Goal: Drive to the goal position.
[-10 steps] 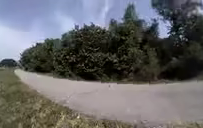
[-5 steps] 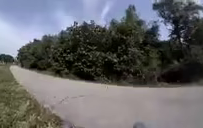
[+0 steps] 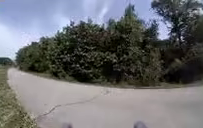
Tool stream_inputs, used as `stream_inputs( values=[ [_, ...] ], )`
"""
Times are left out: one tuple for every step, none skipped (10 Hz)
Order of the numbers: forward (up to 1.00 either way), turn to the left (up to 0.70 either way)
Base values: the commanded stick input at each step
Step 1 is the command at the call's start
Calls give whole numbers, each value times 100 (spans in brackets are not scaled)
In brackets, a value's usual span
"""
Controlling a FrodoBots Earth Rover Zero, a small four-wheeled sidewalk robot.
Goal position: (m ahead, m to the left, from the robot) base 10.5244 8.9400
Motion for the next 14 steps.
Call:
stream_inputs(
  values=[
    [70,3],
    [70,13],
    [70,14],
    [70,14],
    [70,14],
    [70,14],
    [70,14],
    [70,14],
    [70,14],
    [70,14],
    [70,14],
    [70,14],
    [70,14],
    [70,14]
  ],
)
